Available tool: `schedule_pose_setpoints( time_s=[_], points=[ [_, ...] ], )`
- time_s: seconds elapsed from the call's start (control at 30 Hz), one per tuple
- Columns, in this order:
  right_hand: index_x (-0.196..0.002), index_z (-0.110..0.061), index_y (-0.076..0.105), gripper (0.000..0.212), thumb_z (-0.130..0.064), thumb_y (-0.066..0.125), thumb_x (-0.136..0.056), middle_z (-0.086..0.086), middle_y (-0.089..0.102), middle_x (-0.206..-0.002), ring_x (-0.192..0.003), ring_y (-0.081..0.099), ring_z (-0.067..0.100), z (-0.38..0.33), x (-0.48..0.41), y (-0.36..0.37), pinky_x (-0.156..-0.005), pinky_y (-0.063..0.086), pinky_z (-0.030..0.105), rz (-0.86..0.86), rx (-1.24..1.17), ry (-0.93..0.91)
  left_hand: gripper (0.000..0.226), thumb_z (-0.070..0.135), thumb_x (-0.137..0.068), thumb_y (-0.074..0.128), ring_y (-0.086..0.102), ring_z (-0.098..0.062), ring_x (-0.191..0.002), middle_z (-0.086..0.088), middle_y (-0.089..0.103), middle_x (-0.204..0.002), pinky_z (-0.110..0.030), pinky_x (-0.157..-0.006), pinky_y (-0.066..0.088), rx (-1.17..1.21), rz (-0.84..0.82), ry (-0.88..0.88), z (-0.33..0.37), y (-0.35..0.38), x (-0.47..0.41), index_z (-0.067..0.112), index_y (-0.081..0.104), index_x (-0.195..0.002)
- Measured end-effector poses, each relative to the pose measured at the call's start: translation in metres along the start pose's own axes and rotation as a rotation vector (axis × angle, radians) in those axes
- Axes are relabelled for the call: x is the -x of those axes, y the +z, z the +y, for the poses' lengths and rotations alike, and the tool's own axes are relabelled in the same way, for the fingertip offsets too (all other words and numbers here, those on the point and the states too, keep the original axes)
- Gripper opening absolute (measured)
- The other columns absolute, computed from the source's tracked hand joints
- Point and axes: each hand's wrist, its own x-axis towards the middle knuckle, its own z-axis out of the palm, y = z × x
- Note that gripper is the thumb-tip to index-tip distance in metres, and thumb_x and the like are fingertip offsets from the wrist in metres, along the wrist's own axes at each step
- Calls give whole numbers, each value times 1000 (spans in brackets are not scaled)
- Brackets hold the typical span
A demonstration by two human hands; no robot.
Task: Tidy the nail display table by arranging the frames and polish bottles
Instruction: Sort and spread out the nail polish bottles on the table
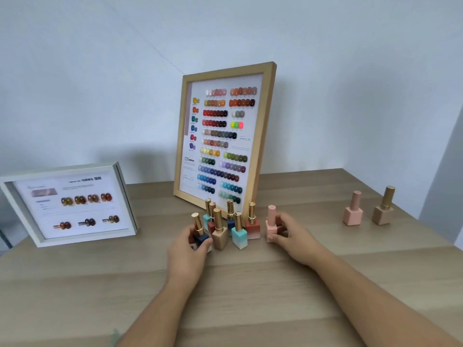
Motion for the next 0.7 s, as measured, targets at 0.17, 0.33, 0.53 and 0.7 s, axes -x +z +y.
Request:
schedule_pose_setpoints(
  time_s=[0.17,0.33,0.53,0.7],
  points=[
    [-111,-27,53,29,-15,63,-86,-13,62,-103,-94,58,8,13,25,-21,-74,39,8,181,-106,13,37,28,-77,71,56,5,-88,26,62,-93,-9,-69,43,102,-18,337,49,9,31,52,54,-99],
    [-104,-34,50,30,-16,64,-85,-18,61,-96,-86,56,-2,42,62,-70,-68,38,12,415,-61,84,33,27,-77,72,57,2,-89,17,63,-96,-6,-73,42,161,-310,466,106,96,48,34,60,-106],
    [-103,-29,48,24,-15,59,-87,-15,61,-88,-77,55,-5,79,99,-130,-62,37,15,709,-19,273,40,16,-77,73,60,-1,-88,9,66,-101,-11,-78,48,276,-591,335,144,203,62,29,62,-113],
    [-104,-22,48,23,-10,58,-87,-3,60,-94,-81,57,11,89,103,-147,-68,39,25,754,69,348,37,11,-76,73,57,1,-76,8,63,-94,5,-66,36,273,-637,338,156,242,67,20,63,-110]
  ],
)
